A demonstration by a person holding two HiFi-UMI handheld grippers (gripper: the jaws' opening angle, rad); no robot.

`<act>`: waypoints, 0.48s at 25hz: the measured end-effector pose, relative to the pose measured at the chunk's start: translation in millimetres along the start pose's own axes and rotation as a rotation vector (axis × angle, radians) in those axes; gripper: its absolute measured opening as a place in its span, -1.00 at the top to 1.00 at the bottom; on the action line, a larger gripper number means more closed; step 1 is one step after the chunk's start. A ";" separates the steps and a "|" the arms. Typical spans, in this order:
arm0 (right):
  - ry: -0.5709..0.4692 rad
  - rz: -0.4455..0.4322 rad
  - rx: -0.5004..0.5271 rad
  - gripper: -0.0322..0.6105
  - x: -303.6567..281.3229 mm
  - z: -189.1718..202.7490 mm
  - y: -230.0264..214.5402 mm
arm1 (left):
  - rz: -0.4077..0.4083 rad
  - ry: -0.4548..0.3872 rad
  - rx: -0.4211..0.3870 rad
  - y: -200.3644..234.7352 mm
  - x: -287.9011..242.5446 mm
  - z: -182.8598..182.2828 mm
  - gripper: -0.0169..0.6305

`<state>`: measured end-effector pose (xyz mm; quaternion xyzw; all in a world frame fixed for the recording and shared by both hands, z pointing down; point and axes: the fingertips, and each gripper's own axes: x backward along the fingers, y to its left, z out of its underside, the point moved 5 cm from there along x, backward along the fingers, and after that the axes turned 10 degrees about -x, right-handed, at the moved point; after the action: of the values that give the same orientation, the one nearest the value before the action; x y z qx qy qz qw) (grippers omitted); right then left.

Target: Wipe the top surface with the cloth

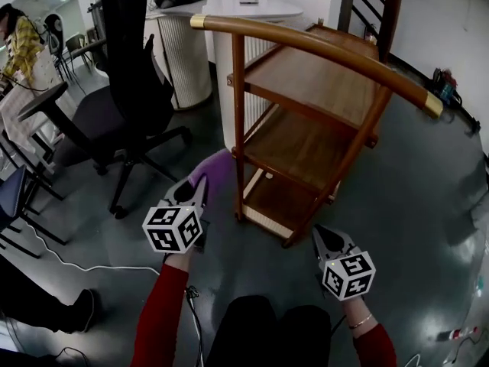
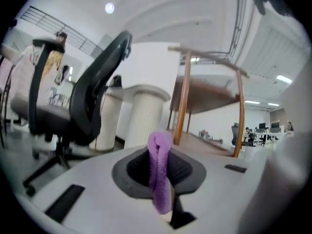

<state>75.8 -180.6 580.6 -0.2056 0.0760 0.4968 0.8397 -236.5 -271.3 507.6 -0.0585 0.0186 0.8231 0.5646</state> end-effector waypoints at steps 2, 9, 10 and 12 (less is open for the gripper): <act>-0.004 -0.048 0.052 0.87 -5.7 -17.1 18.5 | -0.019 -0.192 -0.088 4.4 12.4 -101.9 0.79; -0.147 -0.154 0.161 0.87 -28.1 -94.8 63.5 | -0.130 -0.603 -0.363 -18.9 45.9 -310.4 0.79; -0.160 -0.158 0.167 0.87 -26.9 -99.3 65.9 | -0.123 -0.612 -0.368 -25.4 44.6 -315.8 0.79; -0.173 -0.158 0.173 0.87 -24.8 -105.0 67.1 | -0.097 -0.606 -0.351 -34.8 37.4 -315.5 0.79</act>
<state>13.5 -216.4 475.9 -0.0943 0.0296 0.4365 0.8943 -193.6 -254.6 191.4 0.0915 -0.2945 0.7657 0.5644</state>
